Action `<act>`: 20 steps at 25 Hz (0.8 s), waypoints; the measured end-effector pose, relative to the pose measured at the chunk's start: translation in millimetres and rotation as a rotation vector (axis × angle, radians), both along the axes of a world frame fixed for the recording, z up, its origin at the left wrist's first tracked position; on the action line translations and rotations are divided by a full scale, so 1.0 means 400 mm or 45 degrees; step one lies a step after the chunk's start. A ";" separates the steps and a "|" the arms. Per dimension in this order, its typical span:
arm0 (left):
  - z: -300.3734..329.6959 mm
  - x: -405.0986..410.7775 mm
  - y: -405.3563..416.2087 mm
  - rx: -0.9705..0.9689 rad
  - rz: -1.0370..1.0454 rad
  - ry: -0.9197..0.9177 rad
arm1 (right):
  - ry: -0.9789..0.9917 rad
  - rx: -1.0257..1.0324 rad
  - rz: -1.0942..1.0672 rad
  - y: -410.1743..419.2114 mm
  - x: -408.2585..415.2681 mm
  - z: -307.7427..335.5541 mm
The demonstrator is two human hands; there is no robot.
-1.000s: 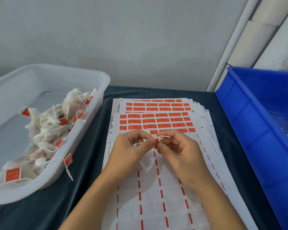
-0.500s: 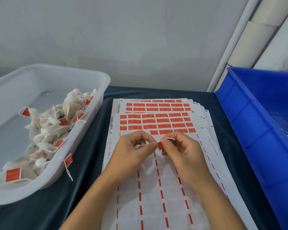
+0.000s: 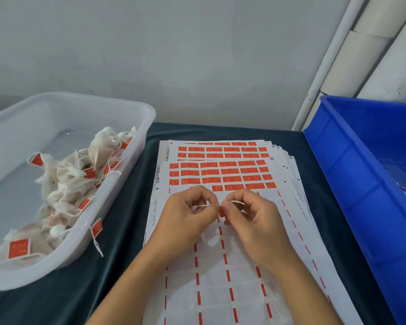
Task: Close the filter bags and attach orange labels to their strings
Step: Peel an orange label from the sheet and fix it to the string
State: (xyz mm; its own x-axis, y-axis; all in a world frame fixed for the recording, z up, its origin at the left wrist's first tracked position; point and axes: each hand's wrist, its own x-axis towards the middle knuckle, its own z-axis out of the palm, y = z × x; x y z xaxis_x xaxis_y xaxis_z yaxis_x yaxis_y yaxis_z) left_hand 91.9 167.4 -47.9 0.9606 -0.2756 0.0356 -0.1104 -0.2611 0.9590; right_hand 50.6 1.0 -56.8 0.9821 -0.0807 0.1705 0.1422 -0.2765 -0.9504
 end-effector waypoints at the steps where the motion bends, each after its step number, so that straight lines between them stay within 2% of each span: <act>1: 0.003 -0.001 -0.002 0.006 0.012 0.001 | 0.018 0.013 -0.007 0.000 0.001 -0.001; 11: 0.003 -0.006 -0.009 -0.013 0.033 0.006 | 0.016 0.003 -0.025 -0.001 -0.001 0.005; 20: -0.011 0.001 -0.003 0.066 -0.009 -0.028 | 0.041 0.028 -0.001 0.001 -0.001 0.008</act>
State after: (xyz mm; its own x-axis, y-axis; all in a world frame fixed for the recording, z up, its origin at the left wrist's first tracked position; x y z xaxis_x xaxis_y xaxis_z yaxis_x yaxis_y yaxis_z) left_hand 92.1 166.2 -52.2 0.9578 -0.2844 0.0420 -0.1332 -0.3096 0.9415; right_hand 50.1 1.6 -53.5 0.9869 -0.0852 0.1367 0.1110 -0.2554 -0.9605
